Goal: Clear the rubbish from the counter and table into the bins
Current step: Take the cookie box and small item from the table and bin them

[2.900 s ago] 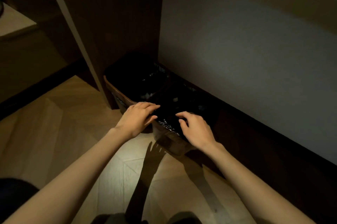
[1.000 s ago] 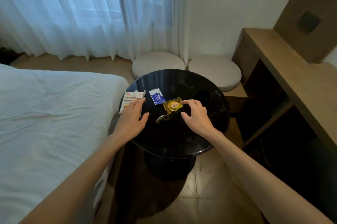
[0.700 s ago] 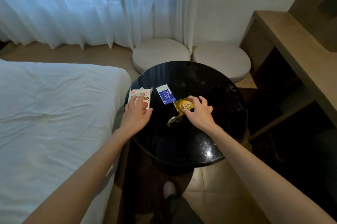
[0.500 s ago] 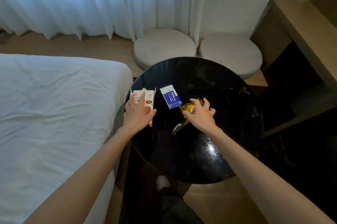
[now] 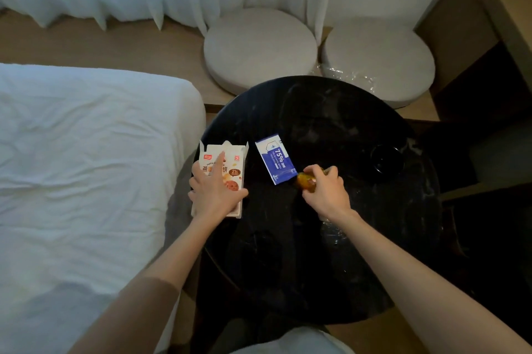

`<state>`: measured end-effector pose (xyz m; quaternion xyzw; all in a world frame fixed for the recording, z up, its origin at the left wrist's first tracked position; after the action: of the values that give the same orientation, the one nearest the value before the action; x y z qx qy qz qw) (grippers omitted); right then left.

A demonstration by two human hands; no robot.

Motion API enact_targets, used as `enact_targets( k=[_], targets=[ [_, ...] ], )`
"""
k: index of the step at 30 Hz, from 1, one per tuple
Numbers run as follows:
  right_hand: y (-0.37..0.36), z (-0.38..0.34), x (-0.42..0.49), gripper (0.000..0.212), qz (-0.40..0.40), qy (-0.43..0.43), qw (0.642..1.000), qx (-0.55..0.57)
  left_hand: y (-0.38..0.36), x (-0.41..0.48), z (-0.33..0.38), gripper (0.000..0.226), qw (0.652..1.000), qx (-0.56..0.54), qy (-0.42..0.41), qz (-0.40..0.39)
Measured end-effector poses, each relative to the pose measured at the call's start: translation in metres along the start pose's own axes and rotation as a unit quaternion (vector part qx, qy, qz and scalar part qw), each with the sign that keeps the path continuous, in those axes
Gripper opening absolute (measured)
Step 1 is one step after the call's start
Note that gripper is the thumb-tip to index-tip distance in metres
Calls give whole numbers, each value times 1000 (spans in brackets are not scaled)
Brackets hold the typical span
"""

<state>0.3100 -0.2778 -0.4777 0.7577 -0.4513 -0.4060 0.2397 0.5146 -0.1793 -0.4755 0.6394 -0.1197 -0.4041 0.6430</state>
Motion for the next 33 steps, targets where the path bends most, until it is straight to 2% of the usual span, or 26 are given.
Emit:
enact_targets(
  k=[4,9,19,33],
  targets=[
    [2,0,-1,46,18,-11,999,41,3,-1,-2,99,999,-10,-15,46],
    [15,-4,-16,46,55,4,995,83,19,-13,2,101,994,-30,-77,76],
    [55,8,-141,49,177,21,972,154,49,-109,23,99,956,-56,-269,98],
    [109,120,-339,52,364,-113,909,169,21,-282,120,98,877,-32,-478,42]
  ],
)
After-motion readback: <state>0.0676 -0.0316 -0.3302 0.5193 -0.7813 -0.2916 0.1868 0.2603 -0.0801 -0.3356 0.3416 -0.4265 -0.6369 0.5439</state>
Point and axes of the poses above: each hand's wrist, its own x-axis towards the middle knuckle, its own y-axis out of the back of the hand, z = x × y, the point moved 1 cm from there along x, towards the middle knuckle, and after that the axes turned 13 degrees about x, right-handed, at the moved point
